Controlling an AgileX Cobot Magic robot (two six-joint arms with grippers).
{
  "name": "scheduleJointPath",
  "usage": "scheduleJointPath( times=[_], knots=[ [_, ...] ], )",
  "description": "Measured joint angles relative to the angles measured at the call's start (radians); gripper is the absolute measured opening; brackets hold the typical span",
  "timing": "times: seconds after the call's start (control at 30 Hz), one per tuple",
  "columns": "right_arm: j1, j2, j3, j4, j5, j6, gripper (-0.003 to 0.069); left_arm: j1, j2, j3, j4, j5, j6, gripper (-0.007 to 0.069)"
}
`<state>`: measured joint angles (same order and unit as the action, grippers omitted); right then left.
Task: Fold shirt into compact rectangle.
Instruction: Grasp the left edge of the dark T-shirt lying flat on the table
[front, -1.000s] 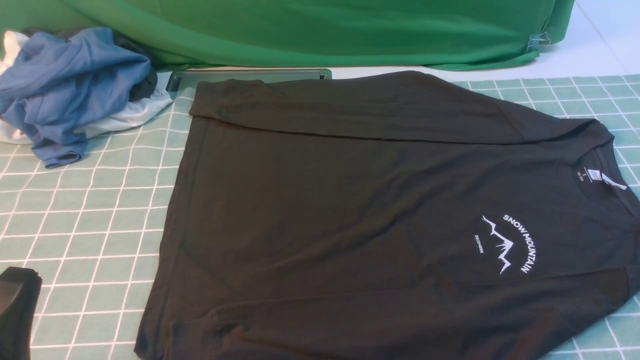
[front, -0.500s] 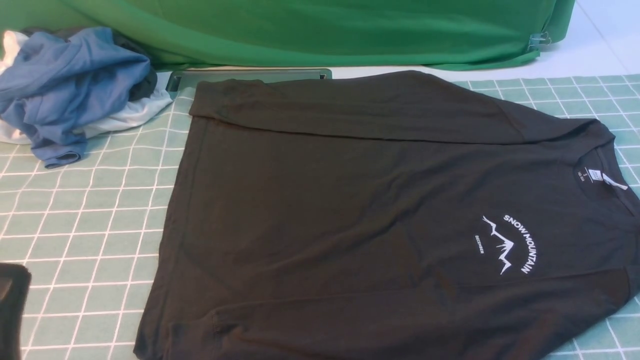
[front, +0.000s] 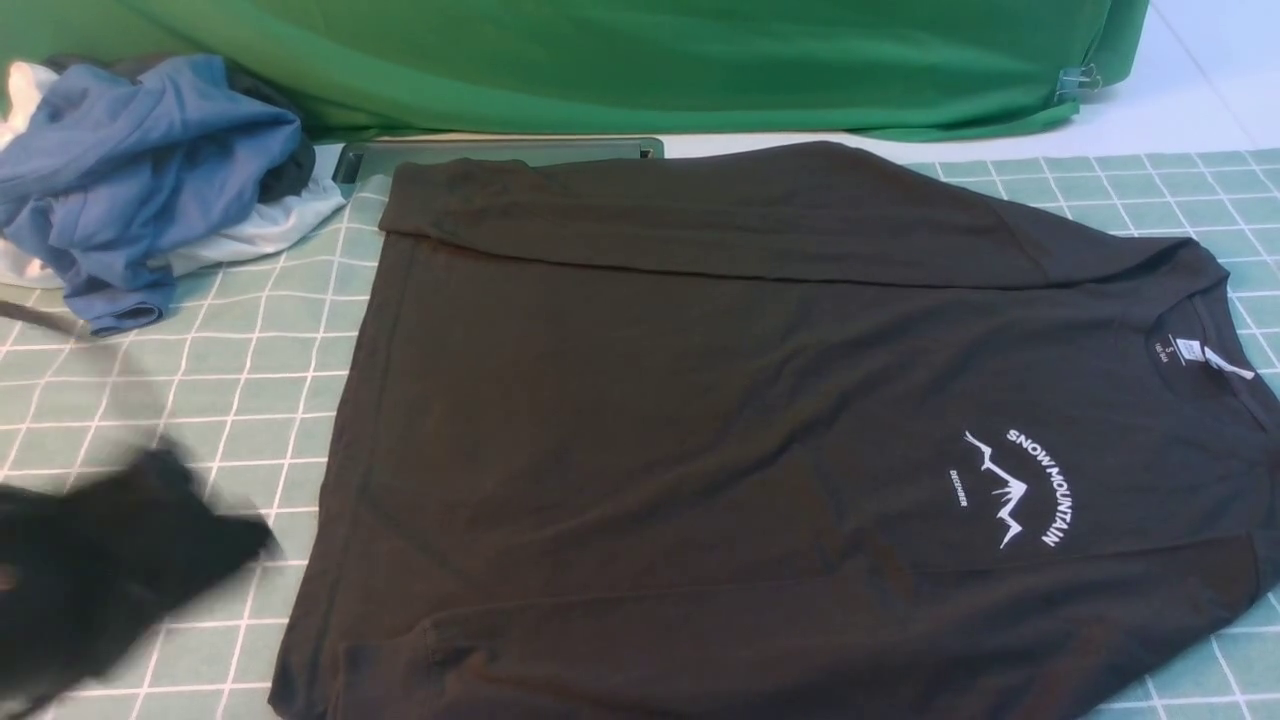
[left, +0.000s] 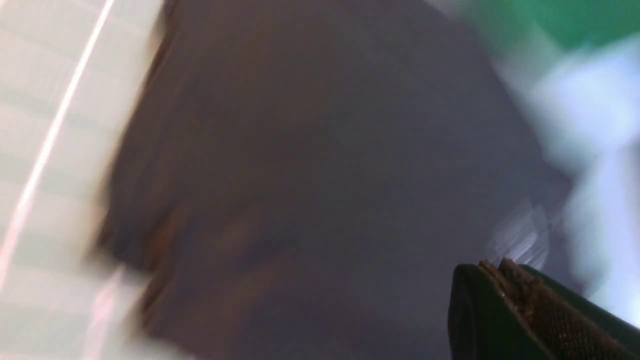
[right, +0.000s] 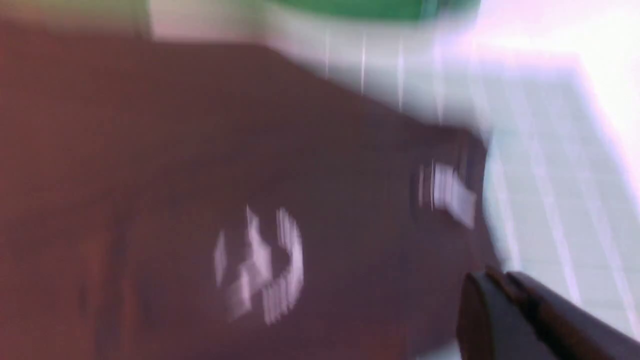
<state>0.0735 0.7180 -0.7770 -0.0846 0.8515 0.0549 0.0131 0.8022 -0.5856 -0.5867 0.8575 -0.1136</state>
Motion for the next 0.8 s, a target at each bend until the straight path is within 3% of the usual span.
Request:
scheduleJointPath(
  times=[0.17,0.27,0.47,0.63,0.8],
  knots=[
    [0.0,0.171,-0.015,0.039,0.129,-0.055,0.0033,-0.018,0.305,-0.002,-0.058,0.091,0.16,0.0017],
    [0.0,0.205,-0.015,0.055,0.131,-0.055,0.0036,-0.076,0.373,-0.01,-0.024,0.08,0.154,0.0017],
    [0.0,0.252,-0.015,0.062,0.123,-0.068,0.0059,-0.287,0.489,-0.016,0.315,-0.062,-0.174,0.0056],
    [0.0,0.256,-0.015,0.064,0.115,-0.069,0.0082,-0.352,0.533,-0.054,0.378,-0.138,-0.228,0.0149],
    [0.0,0.256,-0.015,0.066,0.114,-0.07,0.0093,-0.353,0.585,-0.094,0.444,-0.194,-0.244,0.0265]
  ],
)
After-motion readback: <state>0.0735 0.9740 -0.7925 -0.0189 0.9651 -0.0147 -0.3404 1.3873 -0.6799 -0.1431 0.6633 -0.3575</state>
